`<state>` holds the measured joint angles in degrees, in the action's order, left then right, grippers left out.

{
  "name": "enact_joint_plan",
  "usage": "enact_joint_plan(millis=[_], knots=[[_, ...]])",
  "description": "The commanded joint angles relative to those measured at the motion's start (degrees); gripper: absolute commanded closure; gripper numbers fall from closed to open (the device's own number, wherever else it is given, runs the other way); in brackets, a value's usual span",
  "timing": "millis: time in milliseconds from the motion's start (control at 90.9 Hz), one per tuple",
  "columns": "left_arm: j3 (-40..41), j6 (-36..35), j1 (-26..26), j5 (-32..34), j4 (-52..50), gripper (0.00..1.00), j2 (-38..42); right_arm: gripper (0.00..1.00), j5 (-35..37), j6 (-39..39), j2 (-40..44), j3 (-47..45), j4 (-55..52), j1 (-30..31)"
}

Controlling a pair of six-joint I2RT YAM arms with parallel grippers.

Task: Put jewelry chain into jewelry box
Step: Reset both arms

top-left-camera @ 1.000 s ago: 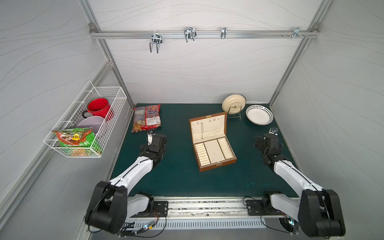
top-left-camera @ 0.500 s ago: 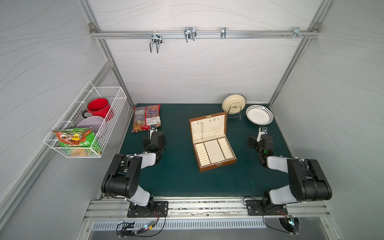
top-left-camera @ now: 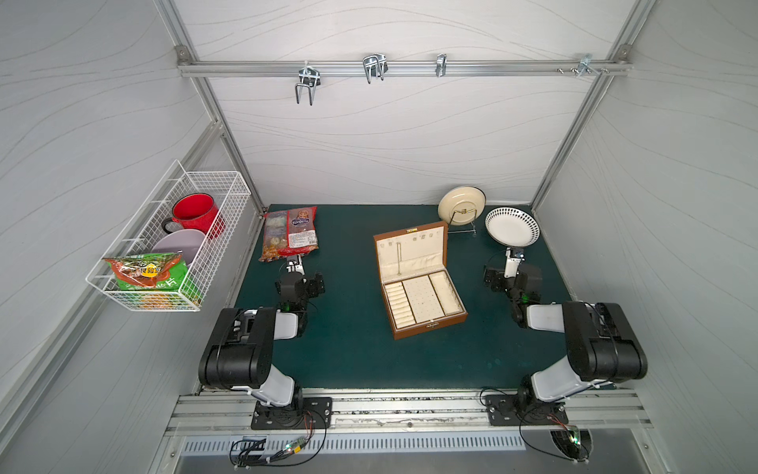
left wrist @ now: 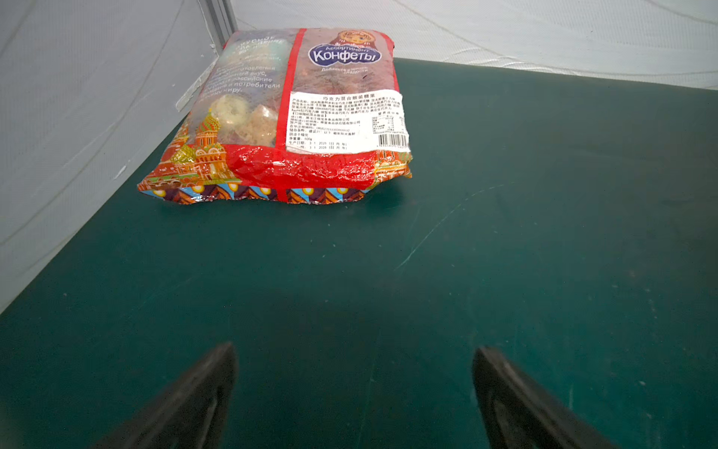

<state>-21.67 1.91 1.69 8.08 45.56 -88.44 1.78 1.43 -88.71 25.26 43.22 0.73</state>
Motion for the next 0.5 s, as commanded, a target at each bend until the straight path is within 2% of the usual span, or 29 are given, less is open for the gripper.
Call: enact_joint_plan(millis=[0,484], knots=[[-1.7,-0.7,-0.5,-1.0,3.7,0.0,-0.3,0.01,-1.3,-0.6,-0.4,0.7,-0.1,-0.3],[-1.8,-1.2,-1.2,-0.1,3.7,0.0,-0.5,0.01,0.2,0.0,-0.4,0.7,0.0,-0.3]])
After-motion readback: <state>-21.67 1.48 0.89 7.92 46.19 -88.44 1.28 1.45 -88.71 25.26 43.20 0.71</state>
